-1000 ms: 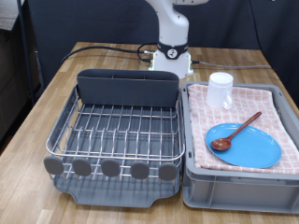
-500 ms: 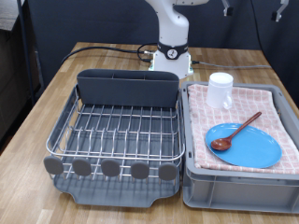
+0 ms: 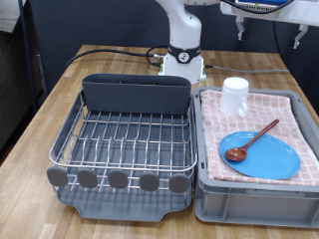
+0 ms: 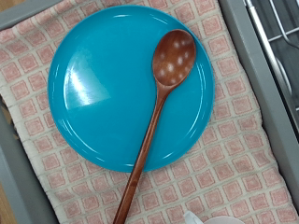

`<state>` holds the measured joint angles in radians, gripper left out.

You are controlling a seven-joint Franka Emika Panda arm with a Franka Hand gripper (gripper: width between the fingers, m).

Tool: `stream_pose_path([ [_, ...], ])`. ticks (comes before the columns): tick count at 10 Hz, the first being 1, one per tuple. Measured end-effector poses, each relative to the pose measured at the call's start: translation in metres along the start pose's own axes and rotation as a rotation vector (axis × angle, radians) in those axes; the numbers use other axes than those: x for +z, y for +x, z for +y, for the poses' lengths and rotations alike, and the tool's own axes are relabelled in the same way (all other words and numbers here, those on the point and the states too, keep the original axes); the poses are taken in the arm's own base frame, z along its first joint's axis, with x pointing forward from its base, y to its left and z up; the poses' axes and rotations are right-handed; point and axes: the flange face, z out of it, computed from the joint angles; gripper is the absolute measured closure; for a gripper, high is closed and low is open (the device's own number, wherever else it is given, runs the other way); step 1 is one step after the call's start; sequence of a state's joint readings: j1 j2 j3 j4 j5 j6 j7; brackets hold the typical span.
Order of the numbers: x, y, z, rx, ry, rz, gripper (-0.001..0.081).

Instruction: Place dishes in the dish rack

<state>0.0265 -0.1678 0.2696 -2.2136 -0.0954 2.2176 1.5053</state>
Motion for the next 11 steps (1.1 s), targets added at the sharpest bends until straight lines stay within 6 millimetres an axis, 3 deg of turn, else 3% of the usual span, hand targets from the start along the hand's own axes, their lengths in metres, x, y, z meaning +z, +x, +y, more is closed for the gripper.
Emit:
stream_pose_path([
  [2,0.006,-0.009,-0.001,-0.041,-0.009,0.051,0.0004],
  [7,0.068,-0.060,-0.006,-0.016,0.003,0.134,0.0004],
  [11,0.097,-0.074,-0.009,0.012,0.035,0.136,0.0004],
])
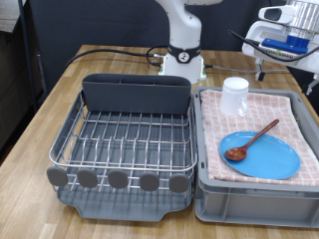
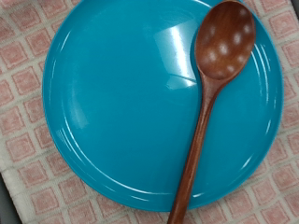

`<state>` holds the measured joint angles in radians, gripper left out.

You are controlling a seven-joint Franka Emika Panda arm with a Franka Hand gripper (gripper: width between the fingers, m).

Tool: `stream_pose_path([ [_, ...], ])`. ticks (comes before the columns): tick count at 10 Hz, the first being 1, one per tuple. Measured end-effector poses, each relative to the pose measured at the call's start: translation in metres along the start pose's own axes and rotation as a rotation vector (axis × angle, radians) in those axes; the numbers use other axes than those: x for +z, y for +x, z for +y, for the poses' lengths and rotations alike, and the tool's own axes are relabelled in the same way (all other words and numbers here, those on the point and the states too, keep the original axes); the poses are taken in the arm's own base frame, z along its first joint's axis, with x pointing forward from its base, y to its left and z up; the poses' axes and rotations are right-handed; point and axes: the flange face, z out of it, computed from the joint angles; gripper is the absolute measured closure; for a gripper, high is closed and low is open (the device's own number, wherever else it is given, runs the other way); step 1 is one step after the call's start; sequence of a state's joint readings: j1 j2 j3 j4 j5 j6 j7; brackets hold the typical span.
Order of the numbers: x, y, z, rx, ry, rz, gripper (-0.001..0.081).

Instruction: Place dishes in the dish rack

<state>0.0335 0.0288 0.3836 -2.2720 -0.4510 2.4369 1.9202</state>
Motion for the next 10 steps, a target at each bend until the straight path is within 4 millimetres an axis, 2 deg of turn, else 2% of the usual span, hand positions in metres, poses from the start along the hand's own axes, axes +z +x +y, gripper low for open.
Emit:
stream_pose_path([
  [3,0.018,-0.003,0.001,0.010,0.013,-0.019,0.0004],
  [5,0.019,-0.003,0.002,0.011,0.013,-0.020,0.0004],
  [10,0.046,-0.007,0.021,0.055,0.034,-0.020,0.0004],
])
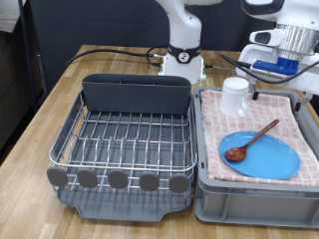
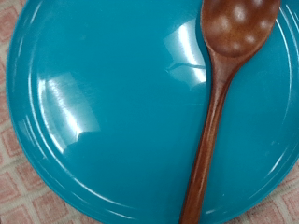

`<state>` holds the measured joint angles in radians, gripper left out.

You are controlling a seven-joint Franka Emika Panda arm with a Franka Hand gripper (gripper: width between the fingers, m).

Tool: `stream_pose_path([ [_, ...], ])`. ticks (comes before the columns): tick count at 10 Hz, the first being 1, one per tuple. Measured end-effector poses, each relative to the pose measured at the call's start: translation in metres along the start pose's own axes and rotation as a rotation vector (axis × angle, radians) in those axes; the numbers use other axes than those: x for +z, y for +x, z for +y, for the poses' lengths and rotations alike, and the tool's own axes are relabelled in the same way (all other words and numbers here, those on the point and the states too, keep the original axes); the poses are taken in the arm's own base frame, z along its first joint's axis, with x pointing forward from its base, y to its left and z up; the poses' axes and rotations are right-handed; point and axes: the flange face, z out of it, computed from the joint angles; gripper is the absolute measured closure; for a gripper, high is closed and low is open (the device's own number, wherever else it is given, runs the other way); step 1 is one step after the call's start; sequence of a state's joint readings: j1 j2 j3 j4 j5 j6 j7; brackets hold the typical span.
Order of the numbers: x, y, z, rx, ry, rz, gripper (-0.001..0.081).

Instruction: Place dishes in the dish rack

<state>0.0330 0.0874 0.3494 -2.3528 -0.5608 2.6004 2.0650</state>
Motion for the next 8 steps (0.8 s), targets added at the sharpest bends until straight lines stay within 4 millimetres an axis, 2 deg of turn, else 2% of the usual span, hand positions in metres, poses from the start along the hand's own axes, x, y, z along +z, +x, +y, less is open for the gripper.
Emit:
stream_pose_path([
  [4,0.026,-0.006,0.012,0.056,-0.019,0.009,0.0004],
  [8,0.052,-0.006,0.016,0.070,0.037,0.000,0.0004],
])
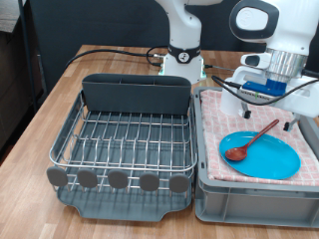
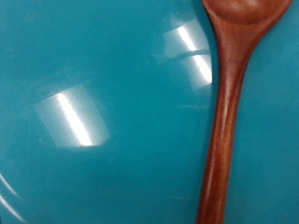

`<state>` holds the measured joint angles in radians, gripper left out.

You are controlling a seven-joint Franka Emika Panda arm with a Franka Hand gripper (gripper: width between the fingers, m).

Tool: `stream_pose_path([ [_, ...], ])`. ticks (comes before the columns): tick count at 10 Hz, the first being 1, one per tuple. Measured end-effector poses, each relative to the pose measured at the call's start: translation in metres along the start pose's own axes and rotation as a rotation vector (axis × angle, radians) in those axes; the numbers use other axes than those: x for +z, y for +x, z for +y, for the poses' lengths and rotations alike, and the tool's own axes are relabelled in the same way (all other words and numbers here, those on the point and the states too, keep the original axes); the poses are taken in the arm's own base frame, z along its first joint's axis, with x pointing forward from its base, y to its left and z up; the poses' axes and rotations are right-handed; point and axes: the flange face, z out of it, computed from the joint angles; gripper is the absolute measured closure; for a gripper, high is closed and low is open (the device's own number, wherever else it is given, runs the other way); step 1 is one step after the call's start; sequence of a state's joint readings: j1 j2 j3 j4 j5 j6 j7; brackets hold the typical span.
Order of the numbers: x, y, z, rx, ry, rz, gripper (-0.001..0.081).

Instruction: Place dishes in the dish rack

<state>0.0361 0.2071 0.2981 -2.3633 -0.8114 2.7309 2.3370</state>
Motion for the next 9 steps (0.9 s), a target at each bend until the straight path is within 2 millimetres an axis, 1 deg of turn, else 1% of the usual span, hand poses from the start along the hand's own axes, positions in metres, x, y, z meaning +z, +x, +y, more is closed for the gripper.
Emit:
stream_pose_path([
  [3,0.015,-0.001,0.005,0.015,0.008,-0.002,0.0004],
  [9,0.031,-0.001,0.006,0.027,0.013,-0.013,0.0004],
])
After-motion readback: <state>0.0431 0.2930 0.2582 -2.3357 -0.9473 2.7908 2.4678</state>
